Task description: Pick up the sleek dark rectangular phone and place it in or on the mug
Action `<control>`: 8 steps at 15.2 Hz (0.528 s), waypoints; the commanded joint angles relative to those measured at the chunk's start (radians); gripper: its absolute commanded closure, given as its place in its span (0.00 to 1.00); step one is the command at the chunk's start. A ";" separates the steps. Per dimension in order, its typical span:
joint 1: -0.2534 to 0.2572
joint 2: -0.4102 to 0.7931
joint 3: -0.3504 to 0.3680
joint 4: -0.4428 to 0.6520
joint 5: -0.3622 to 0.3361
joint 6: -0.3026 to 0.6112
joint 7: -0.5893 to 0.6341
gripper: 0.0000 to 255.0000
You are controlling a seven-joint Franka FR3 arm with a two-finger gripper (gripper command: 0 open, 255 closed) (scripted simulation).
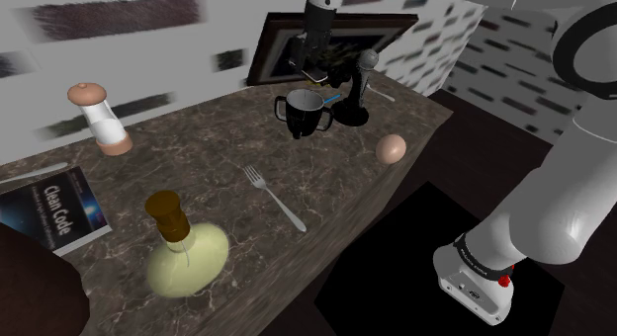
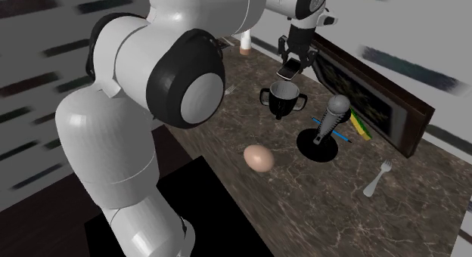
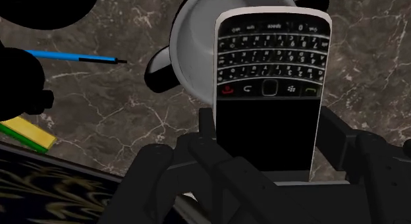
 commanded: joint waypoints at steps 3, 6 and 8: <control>0.009 0.228 0.002 0.143 -0.009 -0.045 0.012 0.00; 0.000 0.095 0.000 -0.050 0.002 0.015 -0.001 0.00; -0.002 0.090 0.000 0.010 0.002 -0.050 0.000 0.00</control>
